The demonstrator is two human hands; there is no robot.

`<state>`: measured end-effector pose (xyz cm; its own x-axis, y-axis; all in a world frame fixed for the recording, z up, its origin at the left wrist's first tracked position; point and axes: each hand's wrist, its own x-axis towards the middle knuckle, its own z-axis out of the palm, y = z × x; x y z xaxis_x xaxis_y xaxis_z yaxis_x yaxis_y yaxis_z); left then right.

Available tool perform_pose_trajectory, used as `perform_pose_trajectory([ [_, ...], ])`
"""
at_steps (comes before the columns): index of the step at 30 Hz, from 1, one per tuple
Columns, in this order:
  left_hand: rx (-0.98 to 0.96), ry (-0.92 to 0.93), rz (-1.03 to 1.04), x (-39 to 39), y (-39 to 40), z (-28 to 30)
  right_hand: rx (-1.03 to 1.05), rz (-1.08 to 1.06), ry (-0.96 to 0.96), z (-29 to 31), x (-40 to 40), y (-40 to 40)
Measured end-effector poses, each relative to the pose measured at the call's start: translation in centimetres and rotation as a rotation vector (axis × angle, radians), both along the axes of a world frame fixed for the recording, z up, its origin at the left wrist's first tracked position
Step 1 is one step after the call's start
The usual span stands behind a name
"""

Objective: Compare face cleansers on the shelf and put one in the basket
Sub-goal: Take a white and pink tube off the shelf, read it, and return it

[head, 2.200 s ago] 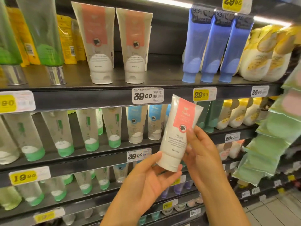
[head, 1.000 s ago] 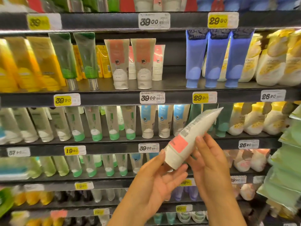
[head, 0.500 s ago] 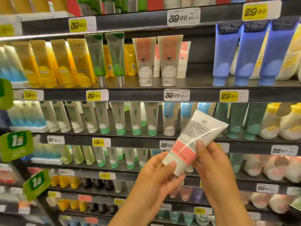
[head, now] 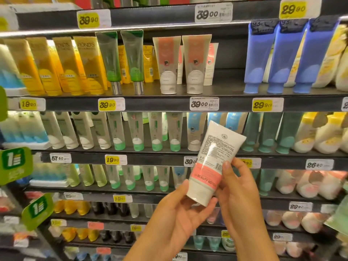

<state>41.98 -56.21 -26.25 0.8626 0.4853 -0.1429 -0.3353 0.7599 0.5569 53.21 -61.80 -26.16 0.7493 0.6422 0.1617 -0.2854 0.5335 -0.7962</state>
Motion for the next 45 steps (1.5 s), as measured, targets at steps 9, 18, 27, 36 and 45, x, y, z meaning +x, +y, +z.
perform_pose_trajectory([
  [9,0.166,0.035,0.021,-0.2,-0.9,-0.9,-0.202,0.041,-0.183,0.3,-0.5,-1.2],
  [18,0.055,0.03,0.002,0.5,-1.5,0.1,-0.057,0.121,-0.047,0.3,0.4,-2.3],
  [27,-0.09,-0.006,-0.107,1.2,-1.4,0.6,0.047,0.264,0.024,-0.1,1.4,-2.5],
  [36,0.288,0.186,0.128,2.4,-1.2,-0.1,-0.144,0.175,-0.128,0.0,2.6,-2.6],
  [45,0.989,0.36,0.337,3.1,-0.7,-0.5,-0.175,0.225,-0.059,0.4,3.4,-2.6],
])
